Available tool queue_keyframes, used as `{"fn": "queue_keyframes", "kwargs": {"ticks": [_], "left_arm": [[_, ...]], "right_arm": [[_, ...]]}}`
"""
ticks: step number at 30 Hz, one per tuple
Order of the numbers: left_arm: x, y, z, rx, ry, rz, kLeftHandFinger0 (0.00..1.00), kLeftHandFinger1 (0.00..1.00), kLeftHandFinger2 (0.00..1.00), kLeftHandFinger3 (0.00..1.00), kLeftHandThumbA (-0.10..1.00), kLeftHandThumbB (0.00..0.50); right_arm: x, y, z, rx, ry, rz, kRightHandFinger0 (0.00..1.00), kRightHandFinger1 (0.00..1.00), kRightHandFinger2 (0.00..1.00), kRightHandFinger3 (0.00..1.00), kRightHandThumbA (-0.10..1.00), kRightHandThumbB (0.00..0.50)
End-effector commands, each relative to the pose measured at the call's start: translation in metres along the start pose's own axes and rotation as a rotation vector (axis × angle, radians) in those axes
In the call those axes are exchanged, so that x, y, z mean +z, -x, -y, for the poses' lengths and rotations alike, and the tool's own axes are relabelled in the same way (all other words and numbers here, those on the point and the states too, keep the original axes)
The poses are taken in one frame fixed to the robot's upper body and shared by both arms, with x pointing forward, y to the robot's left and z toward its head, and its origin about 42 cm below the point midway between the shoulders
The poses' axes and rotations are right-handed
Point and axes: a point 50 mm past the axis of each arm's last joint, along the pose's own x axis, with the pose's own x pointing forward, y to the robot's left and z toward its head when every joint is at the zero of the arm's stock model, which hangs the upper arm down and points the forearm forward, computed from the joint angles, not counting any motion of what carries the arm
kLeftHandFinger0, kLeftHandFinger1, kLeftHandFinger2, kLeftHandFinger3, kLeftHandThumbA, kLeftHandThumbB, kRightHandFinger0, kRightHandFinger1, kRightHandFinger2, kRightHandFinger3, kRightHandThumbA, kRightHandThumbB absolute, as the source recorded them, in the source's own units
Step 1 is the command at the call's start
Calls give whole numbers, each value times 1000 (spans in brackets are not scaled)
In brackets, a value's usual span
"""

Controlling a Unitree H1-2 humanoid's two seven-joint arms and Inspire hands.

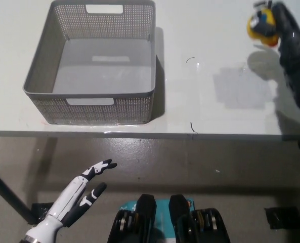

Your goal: Use the right hand to pick up a yellow duck toy and place it into a container on the left hand side

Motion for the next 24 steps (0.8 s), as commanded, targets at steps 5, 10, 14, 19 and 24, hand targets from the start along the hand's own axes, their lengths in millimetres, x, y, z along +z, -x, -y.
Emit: {"fn": "queue_keyframes", "kwargs": {"ticks": [5,10,14,19,24], "left_arm": [[7,2,-11,17,-24,38,1000,1000,1000,1000,1000,183],[8,5,-11,13,-28,26,1000,1000,1000,1000,1000,185],[8,7,-10,8,-31,20,1000,1000,1000,1000,1000,187],[7,4,-10,18,-21,32,1000,1000,1000,1000,1000,144],[7,1,-6,-2,-31,22,1000,1000,1000,1000,1000,163]], "right_arm": [[116,-8,31,-94,-120,265,3,440,764,815,-100,147],[150,-2,3,-45,-173,334,2,451,790,809,-100,155],[174,6,-22,4,-227,386,0,436,801,796,-100,157],[218,23,-62,60,-236,421,0,447,810,786,-100,134],[244,44,-109,136,-281,421,0,420,789,721,-100,181]]}}
